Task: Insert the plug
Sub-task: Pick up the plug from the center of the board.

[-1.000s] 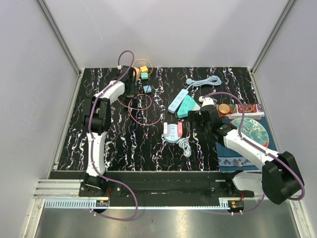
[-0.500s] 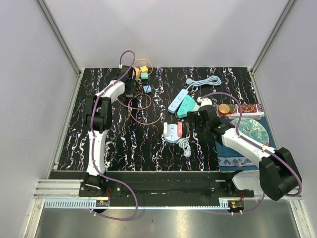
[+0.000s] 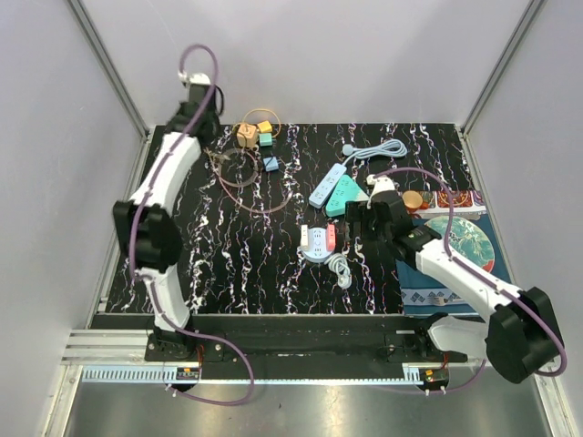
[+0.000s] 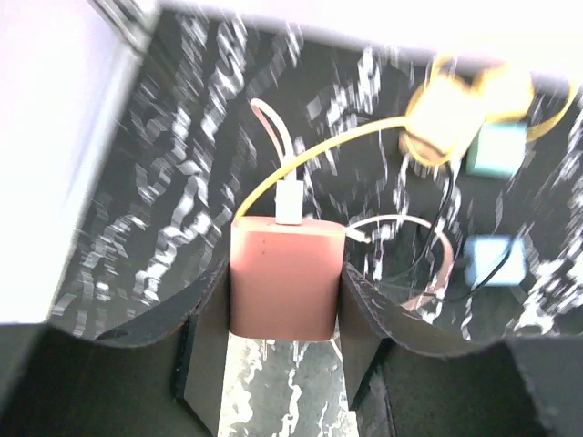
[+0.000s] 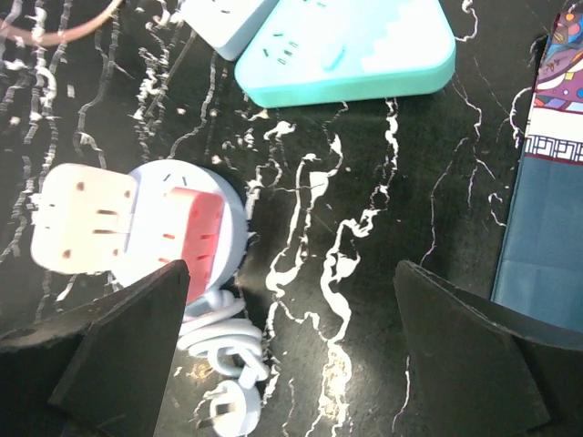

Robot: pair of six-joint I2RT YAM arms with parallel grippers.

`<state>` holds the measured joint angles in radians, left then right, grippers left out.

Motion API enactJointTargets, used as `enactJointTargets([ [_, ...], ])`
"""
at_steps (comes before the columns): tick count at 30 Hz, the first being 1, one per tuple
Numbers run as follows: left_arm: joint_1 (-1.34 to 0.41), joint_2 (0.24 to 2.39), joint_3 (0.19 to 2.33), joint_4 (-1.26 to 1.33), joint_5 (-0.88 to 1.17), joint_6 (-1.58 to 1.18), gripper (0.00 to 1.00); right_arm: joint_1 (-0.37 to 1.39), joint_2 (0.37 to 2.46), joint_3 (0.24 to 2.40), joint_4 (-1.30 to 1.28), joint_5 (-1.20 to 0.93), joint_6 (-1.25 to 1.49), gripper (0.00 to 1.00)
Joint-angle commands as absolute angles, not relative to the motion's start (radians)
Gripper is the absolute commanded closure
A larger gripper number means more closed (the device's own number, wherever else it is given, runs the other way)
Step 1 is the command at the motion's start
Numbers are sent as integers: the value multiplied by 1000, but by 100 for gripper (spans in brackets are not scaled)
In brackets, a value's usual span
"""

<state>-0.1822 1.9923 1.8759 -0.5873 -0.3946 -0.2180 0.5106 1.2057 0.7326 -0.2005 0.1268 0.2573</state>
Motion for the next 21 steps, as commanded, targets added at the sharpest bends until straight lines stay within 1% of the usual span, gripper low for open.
enactJointTargets([
  [1,-152,1734,2048,-652,-574,-222,100,520,1121,805,-256,81,290,1],
  [3,-152,1686,2120,-716,-592,-247,100,520,1079,819,-279,77,299,1],
  [6,-152,1557,2077,-718,-612,-281,100,520,1019,816,-310,60,327,1],
  [7,-152,1496,2022,-712,-608,-287,100,520,1006,813,-313,54,339,1],
  [9,-153,1448,1953,-707,-568,-301,100,520,986,810,-336,32,347,1],
  [10,-152,1422,1883,-715,-478,-308,100,520,982,811,-347,26,354,1],
  [12,-153,1404,1817,-784,-363,-357,100,519,976,811,-365,14,362,2],
  [13,-155,1387,1730,-807,-265,-376,100,520,973,811,-371,8,367,2],
  [15,-173,1356,1619,-831,-200,-419,100,519,962,811,-386,3,370,1],
  [16,-184,1317,1500,-830,-164,-428,100,520,959,811,-394,3,370,2],
  [19,-215,1247,1335,-818,-150,-440,100,520,951,813,-414,-29,370,2],
  [21,-216,1224,1295,-818,-153,-433,100,520,951,810,-423,-47,370,1],
])
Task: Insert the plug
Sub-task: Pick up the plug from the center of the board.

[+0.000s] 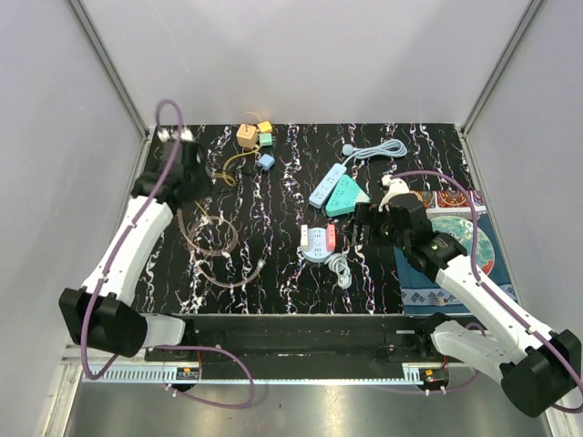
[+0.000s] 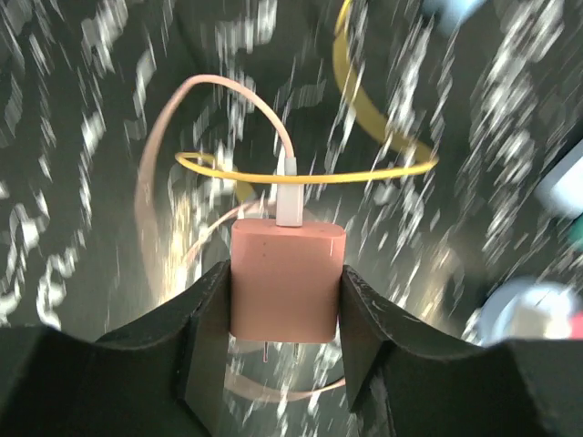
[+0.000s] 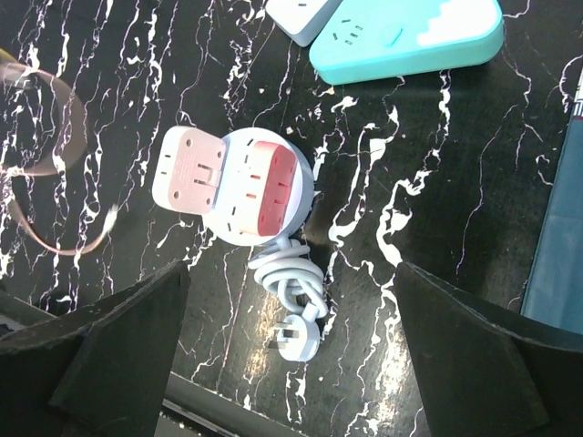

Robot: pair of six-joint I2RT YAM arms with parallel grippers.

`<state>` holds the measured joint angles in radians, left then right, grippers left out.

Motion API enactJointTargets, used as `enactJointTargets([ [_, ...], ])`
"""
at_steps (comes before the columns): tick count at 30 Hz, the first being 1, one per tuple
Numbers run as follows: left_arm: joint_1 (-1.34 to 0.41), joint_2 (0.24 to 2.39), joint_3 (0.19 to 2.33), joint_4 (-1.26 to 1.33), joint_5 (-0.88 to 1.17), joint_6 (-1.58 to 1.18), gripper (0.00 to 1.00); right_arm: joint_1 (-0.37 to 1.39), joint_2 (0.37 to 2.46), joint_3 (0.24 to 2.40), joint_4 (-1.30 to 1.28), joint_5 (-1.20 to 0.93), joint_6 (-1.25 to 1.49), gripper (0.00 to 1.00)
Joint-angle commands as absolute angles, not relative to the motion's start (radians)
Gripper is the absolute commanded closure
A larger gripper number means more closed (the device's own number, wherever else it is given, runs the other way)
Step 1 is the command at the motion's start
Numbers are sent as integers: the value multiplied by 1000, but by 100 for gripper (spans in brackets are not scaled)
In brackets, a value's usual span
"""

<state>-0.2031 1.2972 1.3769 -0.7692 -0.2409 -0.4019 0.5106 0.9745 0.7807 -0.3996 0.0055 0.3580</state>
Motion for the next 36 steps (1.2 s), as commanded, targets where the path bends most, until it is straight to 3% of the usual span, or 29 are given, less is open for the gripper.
enactJointTargets([
  [1,-216,1217,1281,-815,-166,-427,100,519,954,810,-422,-52,371,2],
  [3,-215,1223,1304,-819,-184,-408,100,520,966,811,-423,-72,373,2],
  [9,-254,1298,1658,-883,-220,-371,100,520,942,833,-429,-92,383,2],
  [13,-467,1246,1844,-811,-446,-284,100,519,902,836,-437,-71,387,2],
  [17,-474,1173,1646,-727,-529,-299,100,520,891,828,-442,-54,391,2],
  [19,-454,1238,1614,-855,-427,-363,100,520,894,830,-446,-60,390,2],
  [24,-465,1313,1358,-862,-119,-426,100,520,896,834,-466,-61,383,2],
  [36,-584,1217,1197,-762,100,-299,100,520,974,836,-319,-319,324,4],
])
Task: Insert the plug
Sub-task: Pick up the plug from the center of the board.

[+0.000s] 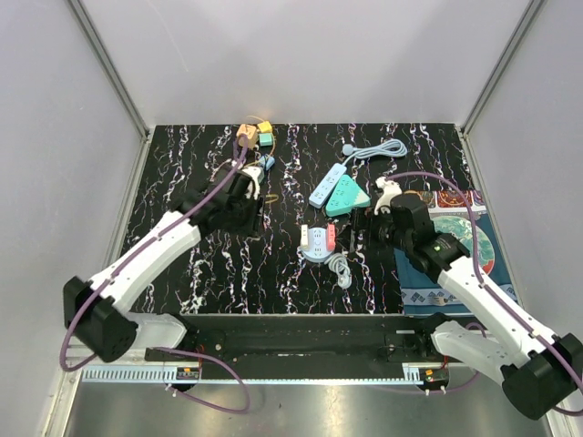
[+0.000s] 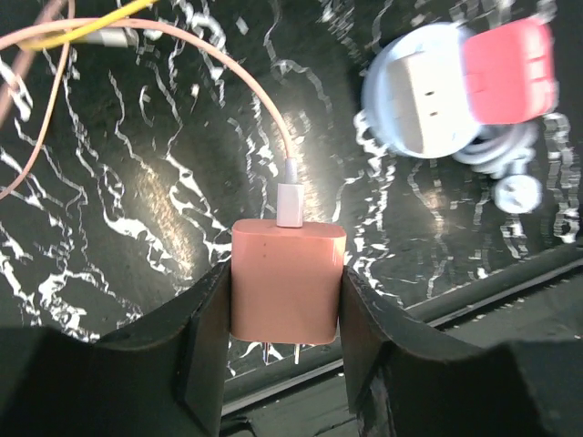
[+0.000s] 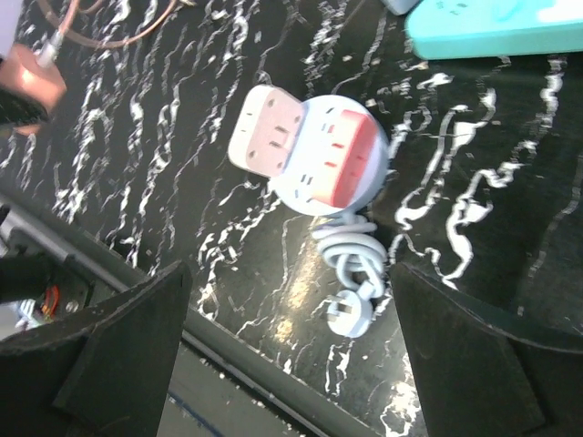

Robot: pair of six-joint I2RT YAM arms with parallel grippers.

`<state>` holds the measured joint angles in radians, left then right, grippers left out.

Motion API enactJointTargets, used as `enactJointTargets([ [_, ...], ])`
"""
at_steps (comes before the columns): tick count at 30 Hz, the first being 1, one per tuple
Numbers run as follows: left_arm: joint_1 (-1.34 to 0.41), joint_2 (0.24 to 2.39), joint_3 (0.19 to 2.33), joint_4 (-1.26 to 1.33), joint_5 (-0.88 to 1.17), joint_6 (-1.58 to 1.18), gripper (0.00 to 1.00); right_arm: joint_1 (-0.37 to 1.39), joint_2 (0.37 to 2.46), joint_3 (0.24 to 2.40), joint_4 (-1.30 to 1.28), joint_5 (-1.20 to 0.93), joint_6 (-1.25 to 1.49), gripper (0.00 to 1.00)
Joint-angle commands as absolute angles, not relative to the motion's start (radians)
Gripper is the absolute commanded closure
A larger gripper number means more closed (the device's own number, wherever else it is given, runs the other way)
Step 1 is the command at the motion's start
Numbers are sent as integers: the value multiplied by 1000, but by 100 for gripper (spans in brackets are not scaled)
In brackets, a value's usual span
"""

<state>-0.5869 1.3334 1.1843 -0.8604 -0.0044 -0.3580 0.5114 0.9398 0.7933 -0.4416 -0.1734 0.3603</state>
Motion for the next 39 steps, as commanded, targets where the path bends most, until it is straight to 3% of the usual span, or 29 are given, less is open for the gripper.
enactJointTargets([
  [1,-584,1207,1193,-749,109,-284,100,526,1000,841,-299,-360,319,4],
  [9,-586,1092,1144,-678,239,-199,100,577,1163,932,-83,-410,191,3],
  [17,-584,977,1124,-629,317,-158,100,584,1472,1075,116,-406,74,0],
  [24,-584,925,1164,-624,327,-112,100,584,1797,1357,144,-456,34,0],
  [28,-584,899,1186,-627,347,-63,100,577,1978,1546,106,-347,20,0],
  [31,-584,864,1192,-618,333,-38,100,529,2073,1701,95,-254,44,0],
  [36,-581,805,1161,-604,135,-40,100,327,2189,1983,-36,-66,217,1],
  [39,-552,795,1134,-603,19,-67,100,191,2191,2020,-81,-14,374,3],
])
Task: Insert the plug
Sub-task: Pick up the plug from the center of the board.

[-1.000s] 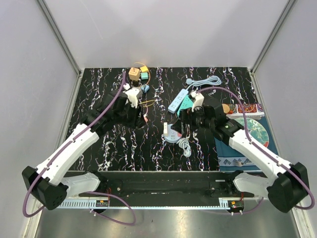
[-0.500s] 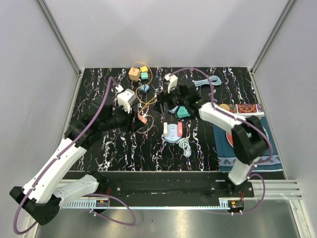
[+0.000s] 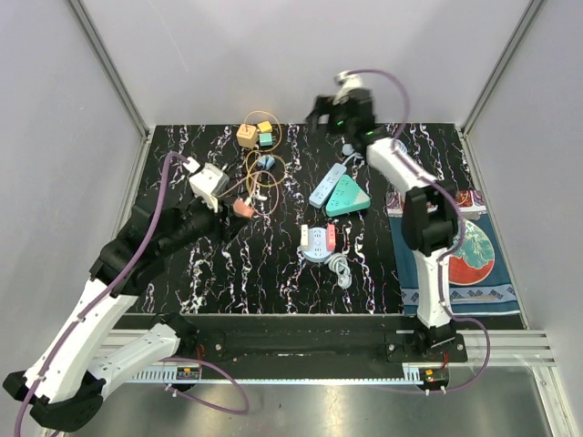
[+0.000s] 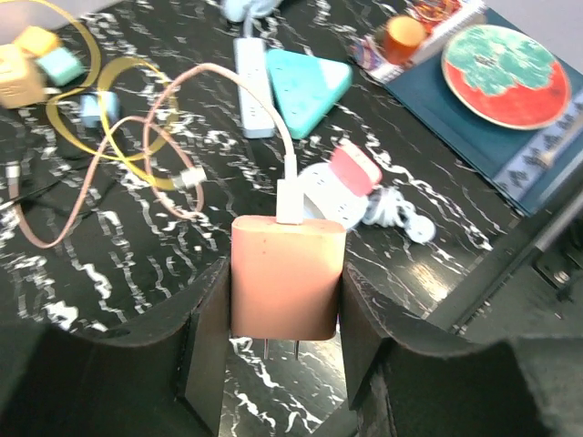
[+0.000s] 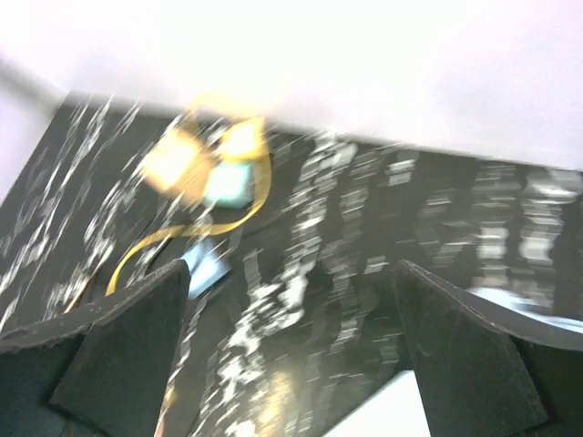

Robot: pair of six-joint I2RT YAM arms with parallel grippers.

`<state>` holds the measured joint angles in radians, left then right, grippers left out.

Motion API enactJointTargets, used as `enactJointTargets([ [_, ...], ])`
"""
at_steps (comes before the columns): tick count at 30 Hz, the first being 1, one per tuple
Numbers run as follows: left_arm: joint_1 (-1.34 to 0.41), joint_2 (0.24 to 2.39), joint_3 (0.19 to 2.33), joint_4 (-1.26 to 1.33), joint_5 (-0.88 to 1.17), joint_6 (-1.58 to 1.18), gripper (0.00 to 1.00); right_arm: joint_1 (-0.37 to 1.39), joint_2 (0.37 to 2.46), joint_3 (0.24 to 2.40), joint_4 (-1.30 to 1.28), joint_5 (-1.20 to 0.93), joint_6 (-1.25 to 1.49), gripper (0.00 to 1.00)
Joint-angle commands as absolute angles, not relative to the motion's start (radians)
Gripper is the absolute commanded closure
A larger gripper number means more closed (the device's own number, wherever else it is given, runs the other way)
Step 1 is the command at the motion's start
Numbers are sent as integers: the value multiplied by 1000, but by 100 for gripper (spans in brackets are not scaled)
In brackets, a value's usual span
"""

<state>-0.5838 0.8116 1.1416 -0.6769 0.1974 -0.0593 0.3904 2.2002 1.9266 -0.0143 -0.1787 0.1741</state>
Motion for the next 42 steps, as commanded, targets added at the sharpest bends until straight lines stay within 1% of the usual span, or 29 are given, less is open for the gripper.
enactJointTargets([
  [1,-537,792,1128,-600,5,-78,100,166,2186,2016,-98,-5,406,3],
  [3,-468,792,1114,-595,-46,-112,100,102,2168,1985,-110,25,454,3],
  [5,-417,805,1108,-594,-51,-130,100,78,2155,1965,-136,-4,446,3],
  [6,-381,810,1106,-588,-40,-138,100,75,2134,1935,-138,-87,428,3],
  [8,-368,828,1104,-575,-15,-146,100,80,2105,1867,-129,-182,371,3],
  [9,-368,834,1108,-571,-5,-147,100,83,2071,1836,-117,-283,358,3],
  [10,-368,845,1112,-563,70,-147,100,89,2051,1800,-85,-331,335,3],
  [12,-370,853,1115,-535,127,-147,100,97,1982,1682,-45,-421,334,3],
  [17,-371,876,1097,-468,224,-152,100,120,1846,1429,123,-584,422,5],
  [19,-376,896,1079,-456,256,-149,100,132,1772,1378,153,-636,480,6],
  [21,-402,910,1062,-434,261,-137,100,153,1702,1330,140,-659,512,6],
  [26,-575,951,1031,-405,123,-83,100,210,1554,1278,20,-693,575,6],
  [29,-641,954,997,-359,48,-74,100,242,1488,1255,-72,-704,617,6],
  [34,-738,954,913,-235,-76,-26,100,317,1414,1223,-179,-750,679,6],
  [37,-801,986,888,-155,-138,-8,100,354,1388,1216,-230,-776,695,9],
  [42,-873,1061,848,-3,-164,29,100,408,1342,1190,-262,-778,725,12],
])
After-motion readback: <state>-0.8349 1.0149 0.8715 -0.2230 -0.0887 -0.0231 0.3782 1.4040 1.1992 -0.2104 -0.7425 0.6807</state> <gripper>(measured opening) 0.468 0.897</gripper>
